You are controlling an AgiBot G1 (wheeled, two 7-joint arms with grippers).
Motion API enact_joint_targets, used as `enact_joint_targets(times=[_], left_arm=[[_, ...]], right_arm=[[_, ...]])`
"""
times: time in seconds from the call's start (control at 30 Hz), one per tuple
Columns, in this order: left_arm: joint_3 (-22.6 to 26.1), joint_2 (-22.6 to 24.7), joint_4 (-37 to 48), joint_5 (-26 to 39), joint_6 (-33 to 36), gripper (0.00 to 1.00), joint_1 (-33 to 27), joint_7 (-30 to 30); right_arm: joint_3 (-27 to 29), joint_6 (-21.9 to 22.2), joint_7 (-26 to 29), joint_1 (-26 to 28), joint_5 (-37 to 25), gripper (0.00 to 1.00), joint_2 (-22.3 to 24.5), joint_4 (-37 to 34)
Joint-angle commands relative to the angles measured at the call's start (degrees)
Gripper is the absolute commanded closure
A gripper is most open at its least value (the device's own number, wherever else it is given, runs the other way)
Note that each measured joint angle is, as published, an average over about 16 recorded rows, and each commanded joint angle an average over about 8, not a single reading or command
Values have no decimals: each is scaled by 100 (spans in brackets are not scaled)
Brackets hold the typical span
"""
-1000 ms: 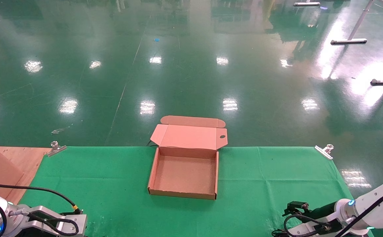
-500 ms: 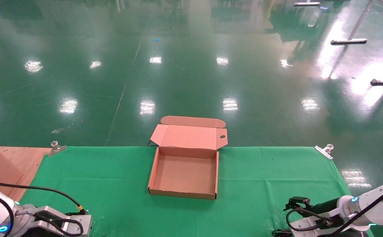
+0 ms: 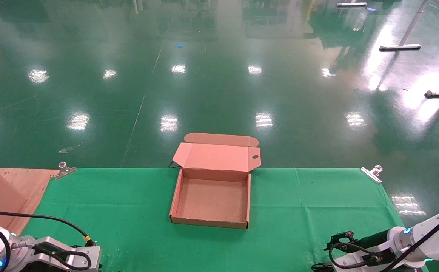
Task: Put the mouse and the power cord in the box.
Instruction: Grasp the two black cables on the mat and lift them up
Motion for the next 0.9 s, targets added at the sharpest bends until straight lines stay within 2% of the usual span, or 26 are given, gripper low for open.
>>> enact_joint_targets(times=[0.03,0.9], left_arm=[[2,-5,42,4,-8,100,-1,25],[-19,26,275,-30,62,100,-7,231]], right_arm=[[2,-14,-35,14,7,100,-12,-51],[64,-229,-307,93,149,100,-72,-510]])
